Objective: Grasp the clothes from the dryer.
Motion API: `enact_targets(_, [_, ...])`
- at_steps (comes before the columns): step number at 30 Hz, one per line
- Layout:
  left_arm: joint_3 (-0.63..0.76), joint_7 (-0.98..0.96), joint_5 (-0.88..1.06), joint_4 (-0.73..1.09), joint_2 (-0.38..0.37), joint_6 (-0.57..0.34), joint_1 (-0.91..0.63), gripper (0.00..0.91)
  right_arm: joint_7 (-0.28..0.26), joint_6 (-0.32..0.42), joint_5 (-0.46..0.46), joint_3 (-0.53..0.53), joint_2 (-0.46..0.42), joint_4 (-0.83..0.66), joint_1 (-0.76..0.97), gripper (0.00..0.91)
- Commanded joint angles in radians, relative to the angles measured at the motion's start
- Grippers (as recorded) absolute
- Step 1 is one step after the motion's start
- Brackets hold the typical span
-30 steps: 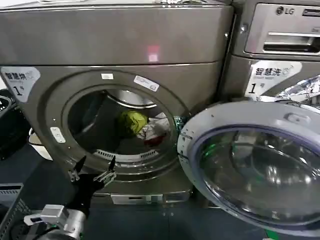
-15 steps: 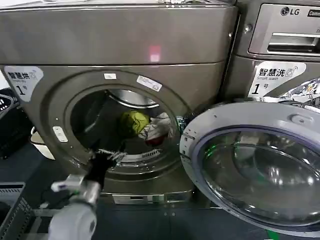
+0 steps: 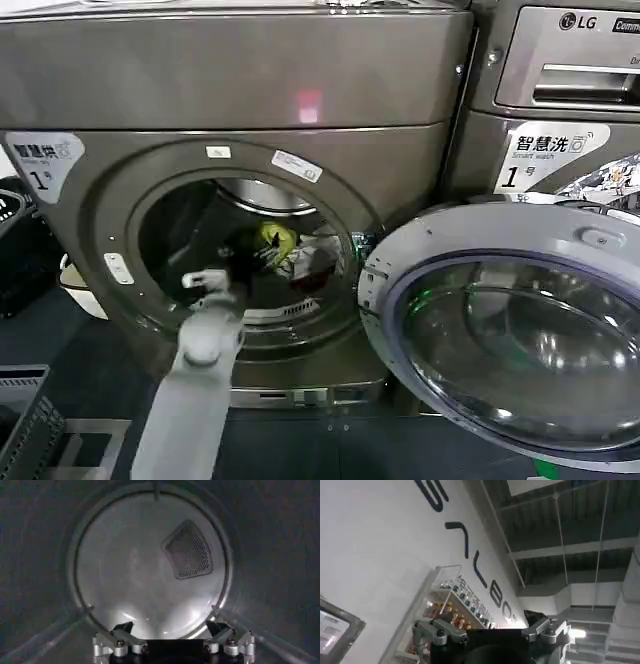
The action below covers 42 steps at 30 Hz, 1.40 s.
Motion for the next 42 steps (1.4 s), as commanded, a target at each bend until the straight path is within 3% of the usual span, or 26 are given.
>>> enact_targets(1, [0.006,0.061,0.050,0.340,-0.011,-0.039,-0.207,0.907,-0.002,0.002,0.002,0.000,-0.001,-0.003,0.002,0.907])
enact_targets(6, [0.054,0.140,0.022,0.455,-0.008,-0.016,-0.285,0.907,-0.004,0.004,0.008,-0.003,-0.010,-0.001,0.008,0.907])
enact_targets(14, [0.290,0.598,0.128,0.622,0.048,-0.004,-0.418,0.907,-0.009,0.011,0.007,-0.012,-0.017,-0.005,0.009,0.907])
enact_targets(26, [0.552,1.075,0.198,0.700,0.067,-0.084,-0.529,0.907,-0.020,0.024,-0.011,-0.034,-0.015,-0.021,0.030,0.907])
enact_targets(33, [0.628,1.164,0.494,0.725,0.052,-0.101,-0.561,0.907,-0.025,0.030,-0.032,-0.050,-0.018,-0.032,0.044,0.907])
enact_targets(42, [0.752,1.243,0.648,0.740,0.043,-0.115,-0.601,0.907,-0.026,0.031,-0.053,-0.072,-0.024,-0.036,0.057,0.907])
